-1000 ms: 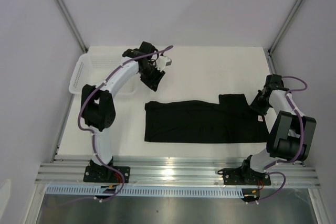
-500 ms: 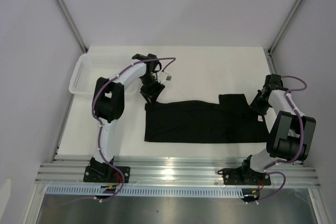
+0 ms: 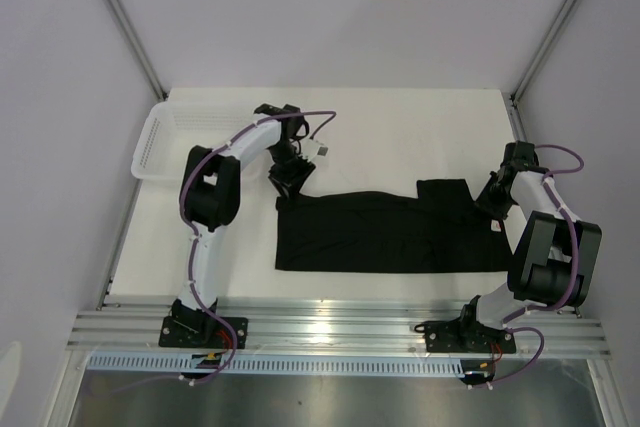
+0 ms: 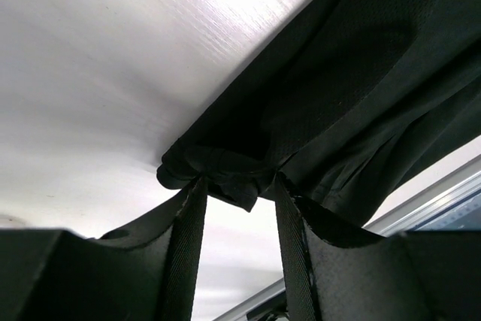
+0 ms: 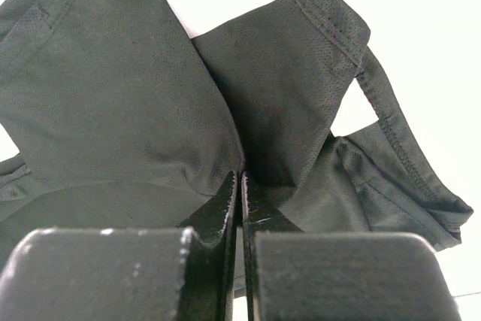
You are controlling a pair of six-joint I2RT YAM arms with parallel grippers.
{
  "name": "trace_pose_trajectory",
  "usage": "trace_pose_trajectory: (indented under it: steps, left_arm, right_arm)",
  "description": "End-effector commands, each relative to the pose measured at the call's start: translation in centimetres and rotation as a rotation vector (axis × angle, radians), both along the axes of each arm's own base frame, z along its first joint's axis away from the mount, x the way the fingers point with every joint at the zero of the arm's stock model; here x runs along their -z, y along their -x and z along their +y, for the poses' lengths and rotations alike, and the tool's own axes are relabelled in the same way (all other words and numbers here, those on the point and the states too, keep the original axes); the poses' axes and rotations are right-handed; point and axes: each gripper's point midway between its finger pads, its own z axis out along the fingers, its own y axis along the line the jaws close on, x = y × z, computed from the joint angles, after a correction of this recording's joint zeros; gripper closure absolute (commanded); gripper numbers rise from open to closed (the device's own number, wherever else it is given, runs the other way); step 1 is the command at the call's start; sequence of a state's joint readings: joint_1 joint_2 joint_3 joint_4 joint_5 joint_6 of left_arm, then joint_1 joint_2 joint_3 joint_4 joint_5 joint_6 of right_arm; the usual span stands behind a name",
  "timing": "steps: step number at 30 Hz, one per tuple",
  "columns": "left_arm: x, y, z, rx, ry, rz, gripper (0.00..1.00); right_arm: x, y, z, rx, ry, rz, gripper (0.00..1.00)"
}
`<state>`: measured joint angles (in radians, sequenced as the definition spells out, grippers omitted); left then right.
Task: Roll the t-shirts
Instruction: Fold the tshirt
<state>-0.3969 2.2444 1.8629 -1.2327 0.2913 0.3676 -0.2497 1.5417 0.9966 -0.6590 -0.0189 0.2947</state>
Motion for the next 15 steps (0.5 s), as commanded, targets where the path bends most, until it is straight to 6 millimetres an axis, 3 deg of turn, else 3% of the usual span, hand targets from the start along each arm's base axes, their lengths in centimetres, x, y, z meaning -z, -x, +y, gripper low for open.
trace_pose_trajectory:
  steps: [1,5,15]
  left_arm:
    - [-1.6,-1.9,-0.9,0.016,0.037,-0.082,0.55]
    - [-3.1,-3.5,-1.7,0.019,0.072,-0.136,0.56]
    - [-0.8,-2.7,-0.7,-0.009,0.003,-0.051,0.57]
  right_arm:
    - [-0.5,-0.5,-0.2,-0.013,0.024,-0.027,1.0]
    - [-0.3,-0.6,-0.2,-0.016,0.022,-0.023,1.0]
    - [-0.4,-0.7,-0.3,-0.021,0.029,-0.023,1.0]
